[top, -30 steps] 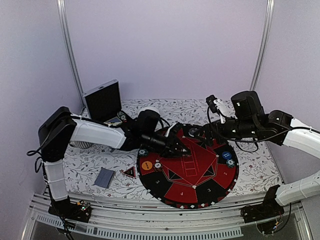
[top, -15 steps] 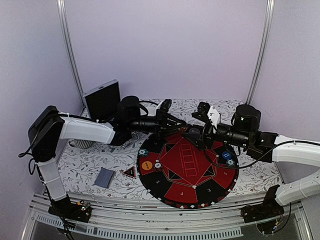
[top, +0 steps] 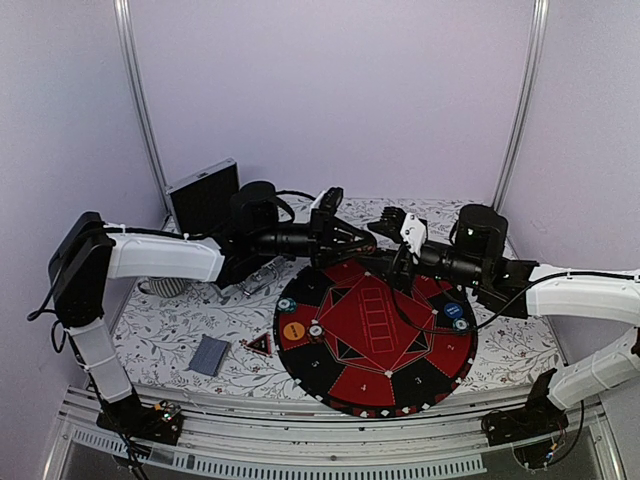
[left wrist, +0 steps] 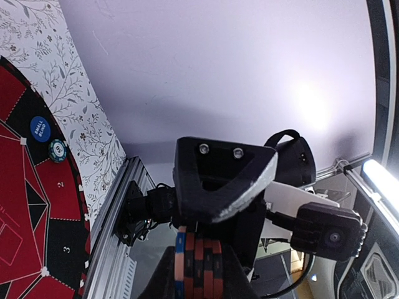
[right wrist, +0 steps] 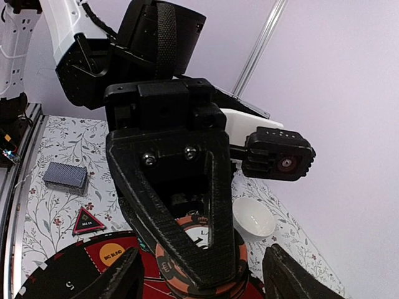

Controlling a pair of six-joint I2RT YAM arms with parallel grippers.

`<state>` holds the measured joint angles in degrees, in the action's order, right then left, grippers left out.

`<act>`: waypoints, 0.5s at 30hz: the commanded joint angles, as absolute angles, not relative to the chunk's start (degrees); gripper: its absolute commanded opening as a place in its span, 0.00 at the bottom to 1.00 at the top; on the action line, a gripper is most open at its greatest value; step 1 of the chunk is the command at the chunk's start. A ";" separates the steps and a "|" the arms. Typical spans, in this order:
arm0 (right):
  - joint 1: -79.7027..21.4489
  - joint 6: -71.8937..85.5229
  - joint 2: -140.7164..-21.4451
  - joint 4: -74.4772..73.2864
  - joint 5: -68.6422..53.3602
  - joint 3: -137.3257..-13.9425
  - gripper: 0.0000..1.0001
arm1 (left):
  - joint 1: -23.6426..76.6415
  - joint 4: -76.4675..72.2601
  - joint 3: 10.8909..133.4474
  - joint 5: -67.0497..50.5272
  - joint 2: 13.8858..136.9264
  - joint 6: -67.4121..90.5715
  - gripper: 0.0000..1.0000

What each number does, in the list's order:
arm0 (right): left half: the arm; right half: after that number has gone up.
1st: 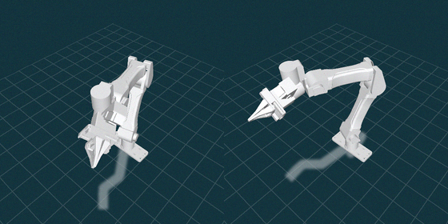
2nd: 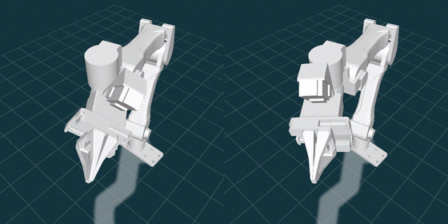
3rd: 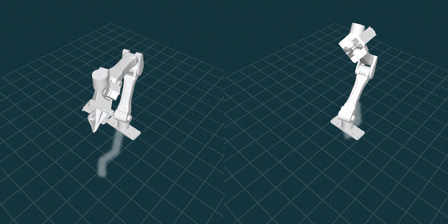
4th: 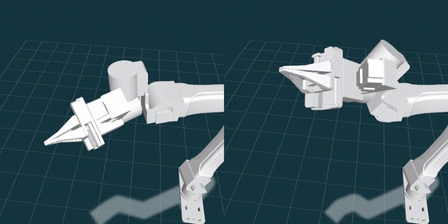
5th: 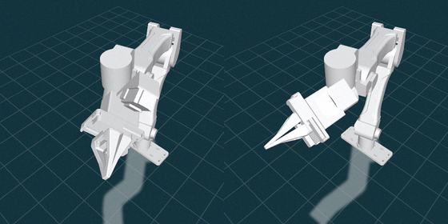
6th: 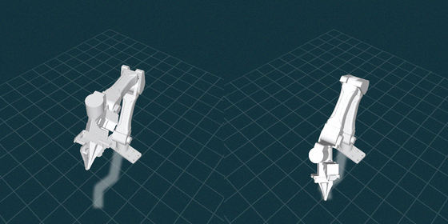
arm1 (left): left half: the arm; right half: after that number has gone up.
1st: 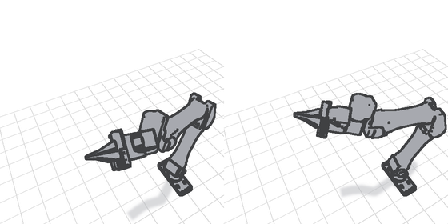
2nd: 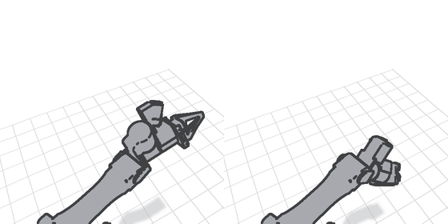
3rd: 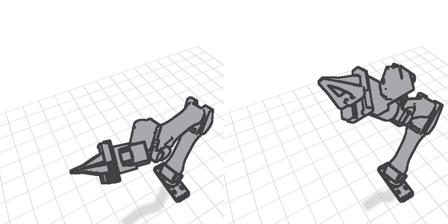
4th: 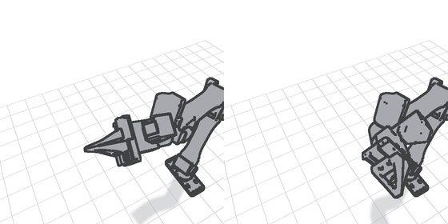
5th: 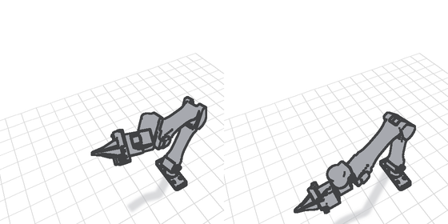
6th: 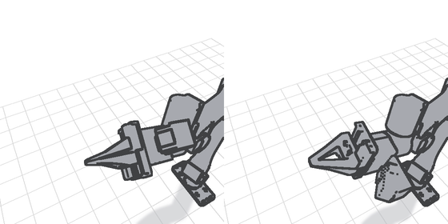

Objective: Distribute texas hold em gaming equipment
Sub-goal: Pass from the left arm to the right

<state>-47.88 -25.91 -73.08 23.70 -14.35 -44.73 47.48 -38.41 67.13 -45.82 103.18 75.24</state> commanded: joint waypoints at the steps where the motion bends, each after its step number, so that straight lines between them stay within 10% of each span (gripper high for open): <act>1: -47.08 -23.96 -74.27 27.13 -16.16 -46.86 0.59 | 48.32 -38.61 69.18 -46.49 102.58 74.29 0.00; 15: -44.94 -20.43 -76.09 26.70 -16.01 -47.37 0.47 | 48.37 -38.33 69.59 -46.84 102.48 74.08 0.00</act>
